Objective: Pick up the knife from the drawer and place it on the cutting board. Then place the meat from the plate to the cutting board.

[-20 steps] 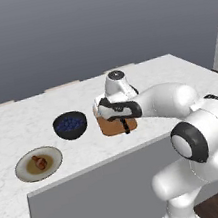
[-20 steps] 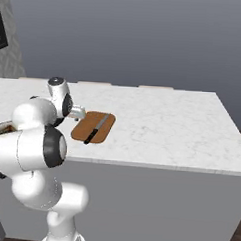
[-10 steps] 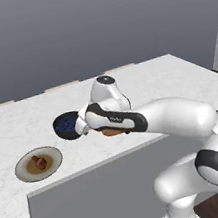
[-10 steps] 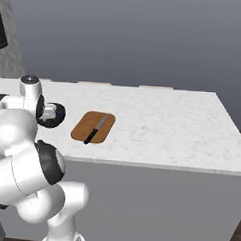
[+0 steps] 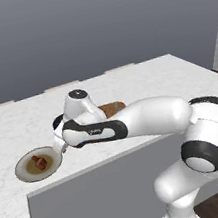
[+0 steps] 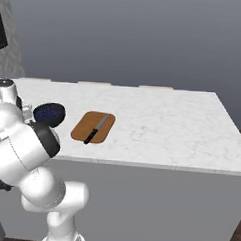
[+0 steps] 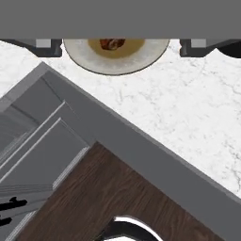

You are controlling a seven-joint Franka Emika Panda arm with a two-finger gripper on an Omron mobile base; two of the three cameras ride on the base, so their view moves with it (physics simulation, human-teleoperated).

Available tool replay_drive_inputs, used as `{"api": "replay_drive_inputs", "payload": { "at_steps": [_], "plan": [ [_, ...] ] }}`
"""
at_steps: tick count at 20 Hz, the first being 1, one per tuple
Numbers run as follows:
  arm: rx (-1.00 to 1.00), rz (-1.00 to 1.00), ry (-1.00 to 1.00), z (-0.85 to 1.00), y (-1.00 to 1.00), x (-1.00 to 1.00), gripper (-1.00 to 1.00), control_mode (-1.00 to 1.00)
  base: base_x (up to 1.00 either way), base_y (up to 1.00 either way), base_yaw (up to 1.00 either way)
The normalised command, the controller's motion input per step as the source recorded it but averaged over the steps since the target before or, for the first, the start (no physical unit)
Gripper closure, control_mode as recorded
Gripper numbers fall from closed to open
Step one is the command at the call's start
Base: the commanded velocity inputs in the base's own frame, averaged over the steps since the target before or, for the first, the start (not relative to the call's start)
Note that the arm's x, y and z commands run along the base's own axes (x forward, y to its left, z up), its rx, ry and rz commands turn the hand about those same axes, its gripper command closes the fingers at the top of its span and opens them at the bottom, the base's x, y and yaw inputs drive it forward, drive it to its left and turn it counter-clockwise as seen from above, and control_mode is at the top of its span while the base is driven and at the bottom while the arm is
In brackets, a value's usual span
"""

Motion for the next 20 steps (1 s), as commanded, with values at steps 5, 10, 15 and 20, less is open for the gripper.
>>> {"api": "replay_drive_inputs", "payload": {
  "at_steps": [5, 10, 15, 20],
  "plan": [
    [-0.42, -0.24, 0.08, 0.01, 1.00, 0.07, -1.00, -1.00, 0.00, 0.00, 0.00],
    [-0.16, -0.16, 0.11, -0.05, 0.44, 0.06, -1.00, -1.00, 0.00, 0.00, 0.00],
    [0.13, -0.05, 0.00, -0.26, 0.05, 0.10, -1.00, -1.00, 0.00, 0.00, 0.00],
    [0.06, -0.06, 0.00, -0.41, 0.07, 0.13, -1.00, -1.00, 0.00, 0.00, 0.00]
  ]
}}
